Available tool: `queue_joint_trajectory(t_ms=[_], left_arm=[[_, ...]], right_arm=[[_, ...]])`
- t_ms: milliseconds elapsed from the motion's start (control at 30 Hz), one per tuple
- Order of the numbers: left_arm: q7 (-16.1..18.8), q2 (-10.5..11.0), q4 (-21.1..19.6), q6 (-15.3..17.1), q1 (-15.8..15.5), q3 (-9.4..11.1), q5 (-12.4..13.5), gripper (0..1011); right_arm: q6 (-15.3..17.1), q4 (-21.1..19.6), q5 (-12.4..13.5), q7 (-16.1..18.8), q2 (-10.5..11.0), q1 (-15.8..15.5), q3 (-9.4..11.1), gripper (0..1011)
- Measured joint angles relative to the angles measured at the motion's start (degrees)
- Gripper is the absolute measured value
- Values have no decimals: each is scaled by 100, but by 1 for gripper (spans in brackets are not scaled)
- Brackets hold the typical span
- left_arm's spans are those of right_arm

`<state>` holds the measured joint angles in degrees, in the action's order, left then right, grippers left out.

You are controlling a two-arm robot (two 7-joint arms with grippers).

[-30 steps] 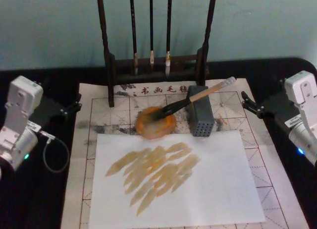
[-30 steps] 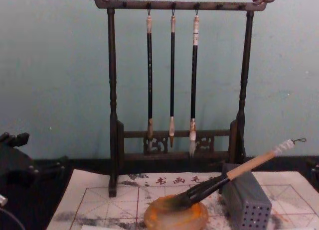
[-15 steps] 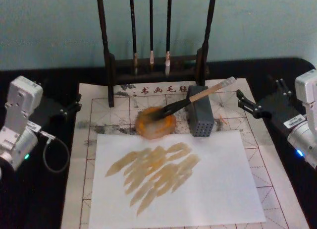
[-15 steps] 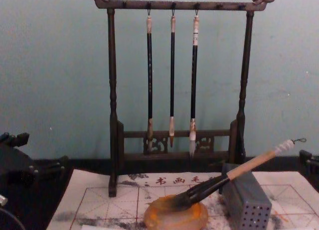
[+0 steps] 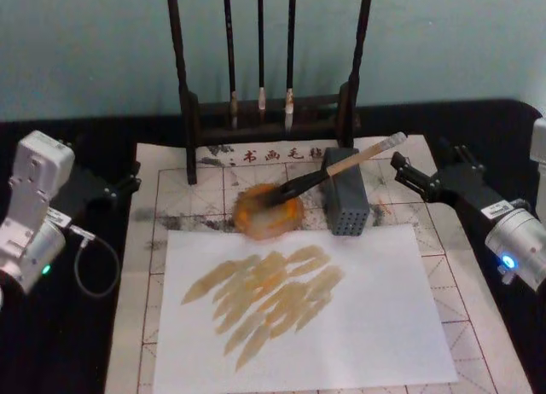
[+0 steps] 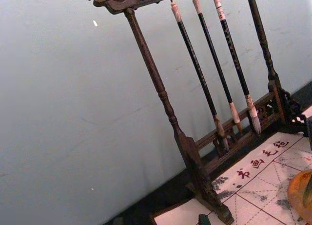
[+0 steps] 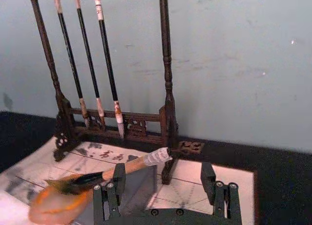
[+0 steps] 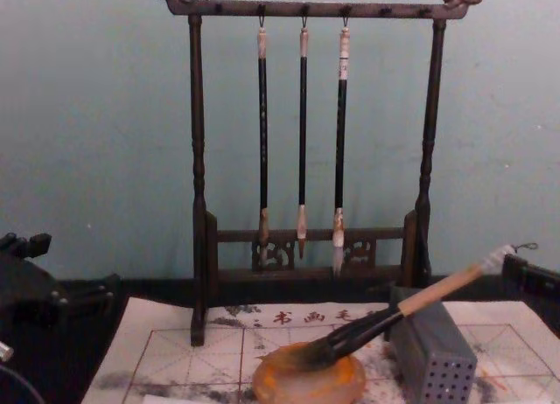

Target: Pick up the brush from the inkstone, write on the paper, then place the brush back to its original position.

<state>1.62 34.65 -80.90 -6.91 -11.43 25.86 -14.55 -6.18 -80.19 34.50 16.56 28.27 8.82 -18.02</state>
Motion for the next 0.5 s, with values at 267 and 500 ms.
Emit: queue_joint_trajectory(t_ms=[267,500], left_arm=[[0,0,0,0,0,0,0,1001],[0,0,0,0,0,0,0,1001]], right_arm=[[306,284,620,472,-274,77,208,1000],[564,739,1257,1034,-554,249,398,1000]])
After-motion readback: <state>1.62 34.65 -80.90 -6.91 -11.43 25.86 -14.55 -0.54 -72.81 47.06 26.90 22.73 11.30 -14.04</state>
